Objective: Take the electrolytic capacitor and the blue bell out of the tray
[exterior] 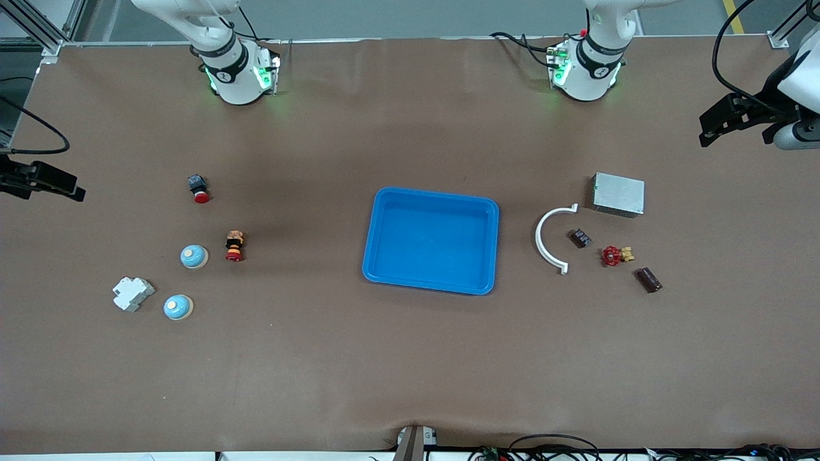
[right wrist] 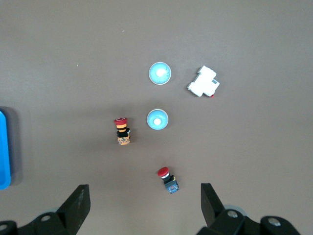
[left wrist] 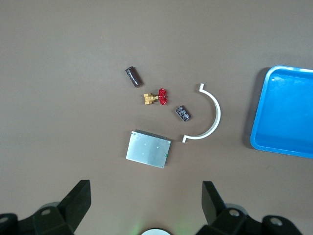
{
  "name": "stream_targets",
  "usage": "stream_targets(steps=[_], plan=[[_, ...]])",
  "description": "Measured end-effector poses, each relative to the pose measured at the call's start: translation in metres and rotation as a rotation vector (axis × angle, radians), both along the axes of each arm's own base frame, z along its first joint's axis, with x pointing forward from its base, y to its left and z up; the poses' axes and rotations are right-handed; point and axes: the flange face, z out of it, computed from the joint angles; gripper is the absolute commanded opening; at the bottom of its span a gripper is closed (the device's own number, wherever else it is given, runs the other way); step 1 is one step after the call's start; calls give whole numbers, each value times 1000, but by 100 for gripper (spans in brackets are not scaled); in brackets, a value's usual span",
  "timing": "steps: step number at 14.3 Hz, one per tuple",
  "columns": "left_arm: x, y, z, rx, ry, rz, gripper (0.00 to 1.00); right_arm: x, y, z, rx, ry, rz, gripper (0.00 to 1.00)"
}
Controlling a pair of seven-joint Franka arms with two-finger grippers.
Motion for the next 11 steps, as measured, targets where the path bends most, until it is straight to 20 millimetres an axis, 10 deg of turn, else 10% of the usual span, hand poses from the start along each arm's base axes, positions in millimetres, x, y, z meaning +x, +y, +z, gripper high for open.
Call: stream_targets(steps=[11], plan=[[0, -5, 3, -20, -4, -7, 100, -6, -3, 23, -27, -51, 10, 100]])
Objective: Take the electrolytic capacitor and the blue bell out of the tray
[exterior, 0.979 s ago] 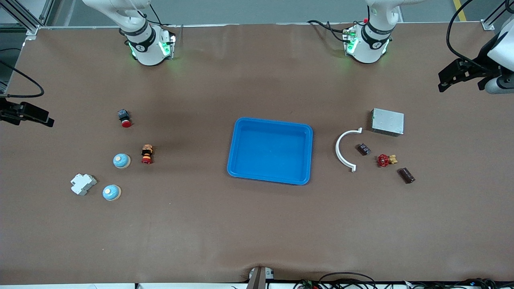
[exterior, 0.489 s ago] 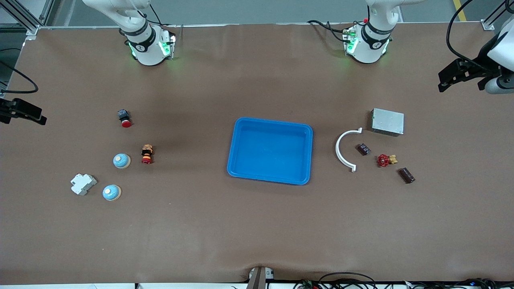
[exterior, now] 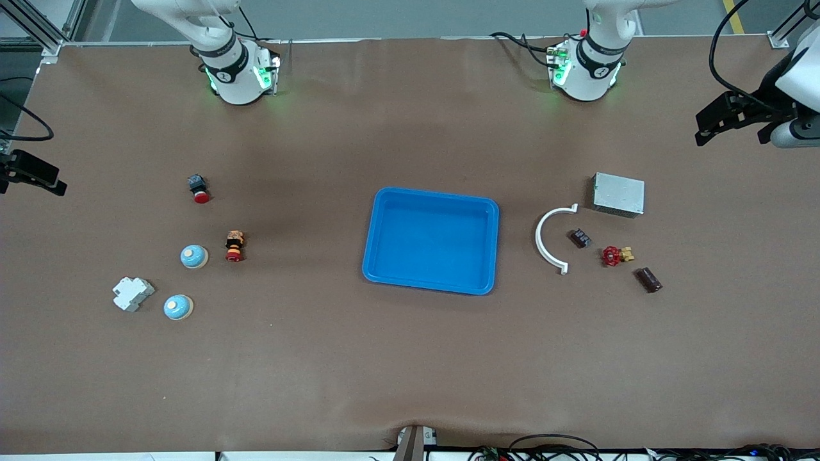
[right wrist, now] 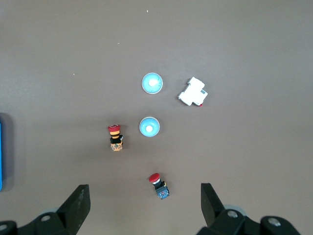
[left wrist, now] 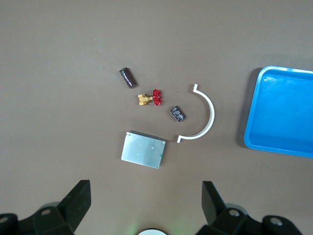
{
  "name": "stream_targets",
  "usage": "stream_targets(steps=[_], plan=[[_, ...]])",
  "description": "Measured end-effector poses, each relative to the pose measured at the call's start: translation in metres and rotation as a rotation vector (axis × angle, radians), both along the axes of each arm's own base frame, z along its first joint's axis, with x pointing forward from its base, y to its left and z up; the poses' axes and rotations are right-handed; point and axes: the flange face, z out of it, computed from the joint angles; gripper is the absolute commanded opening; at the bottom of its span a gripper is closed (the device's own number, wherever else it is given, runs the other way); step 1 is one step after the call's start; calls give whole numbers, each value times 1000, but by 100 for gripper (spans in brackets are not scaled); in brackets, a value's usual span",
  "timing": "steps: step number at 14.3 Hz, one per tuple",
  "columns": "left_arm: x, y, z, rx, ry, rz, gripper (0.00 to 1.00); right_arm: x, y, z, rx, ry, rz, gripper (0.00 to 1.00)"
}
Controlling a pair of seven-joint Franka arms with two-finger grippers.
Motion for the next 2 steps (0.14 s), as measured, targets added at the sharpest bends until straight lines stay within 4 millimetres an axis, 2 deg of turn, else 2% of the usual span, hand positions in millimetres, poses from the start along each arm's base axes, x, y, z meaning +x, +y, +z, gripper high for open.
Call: stream_targets(steps=[2], plan=[[0, 0, 0, 0, 0, 0, 100, 1, 0, 2, -2, -14, 0, 100]])
